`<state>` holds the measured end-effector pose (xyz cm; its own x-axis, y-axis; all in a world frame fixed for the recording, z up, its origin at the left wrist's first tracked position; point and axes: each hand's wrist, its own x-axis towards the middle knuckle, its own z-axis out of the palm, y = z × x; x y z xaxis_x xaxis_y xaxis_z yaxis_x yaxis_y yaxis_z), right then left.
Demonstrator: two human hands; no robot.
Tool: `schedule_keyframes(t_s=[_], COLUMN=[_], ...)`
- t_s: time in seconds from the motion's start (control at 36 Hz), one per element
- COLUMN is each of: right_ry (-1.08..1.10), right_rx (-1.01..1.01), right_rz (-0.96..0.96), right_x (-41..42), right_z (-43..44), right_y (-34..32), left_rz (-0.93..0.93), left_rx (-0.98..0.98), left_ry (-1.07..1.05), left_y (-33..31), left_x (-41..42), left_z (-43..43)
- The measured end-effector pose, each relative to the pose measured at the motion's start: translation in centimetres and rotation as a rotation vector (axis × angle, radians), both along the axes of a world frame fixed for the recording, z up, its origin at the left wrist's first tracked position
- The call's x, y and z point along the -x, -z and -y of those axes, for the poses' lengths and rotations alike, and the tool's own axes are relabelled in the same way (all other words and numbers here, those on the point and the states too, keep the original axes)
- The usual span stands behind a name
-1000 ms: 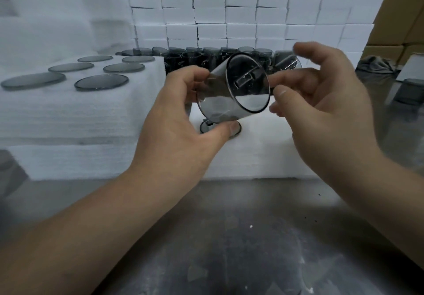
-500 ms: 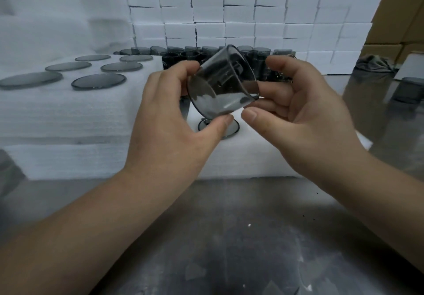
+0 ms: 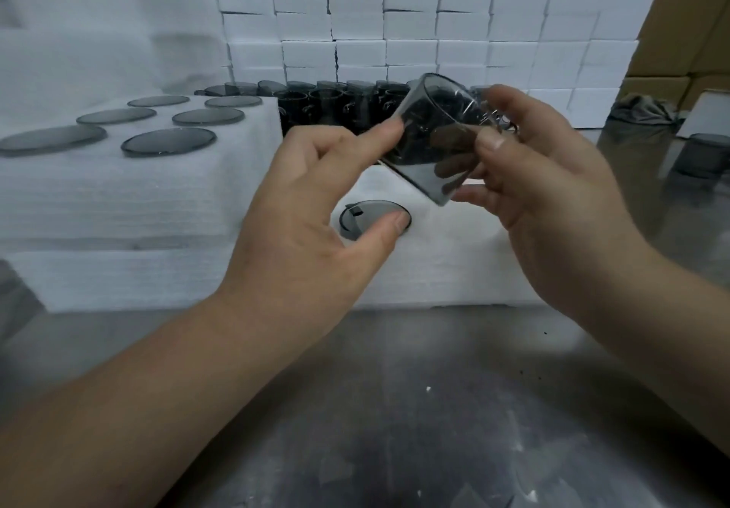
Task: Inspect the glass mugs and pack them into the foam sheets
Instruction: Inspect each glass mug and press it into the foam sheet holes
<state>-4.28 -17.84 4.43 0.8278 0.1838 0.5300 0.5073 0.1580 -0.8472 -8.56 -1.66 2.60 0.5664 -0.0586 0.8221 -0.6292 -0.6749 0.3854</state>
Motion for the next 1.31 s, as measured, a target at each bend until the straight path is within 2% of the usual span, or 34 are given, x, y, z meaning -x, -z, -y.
schedule_keyframes(t_s=[0.19,0.36,0.42,0.53,0.64,0.83,0.94,1.14,1.31], right_ry=[-0.064,-0.078,-0.071,-0.077,-0.029,0.070,0.076,0.175,0.136], right_rx=[-0.083,-0.130,-0.127,-0.116,-0.076,0.031,0.055,0.302,0.307], right_rz=[-0.125,-0.140,-0.152,-0.153,-0.128,-0.025,0.024,0.204,0.275], right_x=[-0.2,-0.2,-0.2,-0.2,-0.2,0.0,0.2,0.8,0.7], right_z=[0.3,0.2,0.2,0.1,0.2,-0.1,-0.1,-0.5,-0.4], right_y=[-0.5,-0.7,-0.7,-0.8,-0.7,-0.4,-0.4,-0.1,0.1], left_rz=[-0.049,-0.045,-0.035,-0.046,-0.073,-0.227,-0.286,-0.317,-0.334], left_rx=[-0.134,-0.134,-0.091,0.133,0.203,0.062,0.115,0.215,0.191], left_ry=[0.185,0.247,0.233,0.178,0.134,0.065,0.122,0.195,0.162], left_y=[0.2,0.1,0.2,0.1,0.1,0.3,0.3,0.3,0.4], left_x=[0.1,0.3,0.3,0.4,0.3,0.1,-0.1,-0.5,-0.6], left_z=[0.2,0.2,0.1,0.1,-0.1,0.2,0.1,0.0,-0.2])
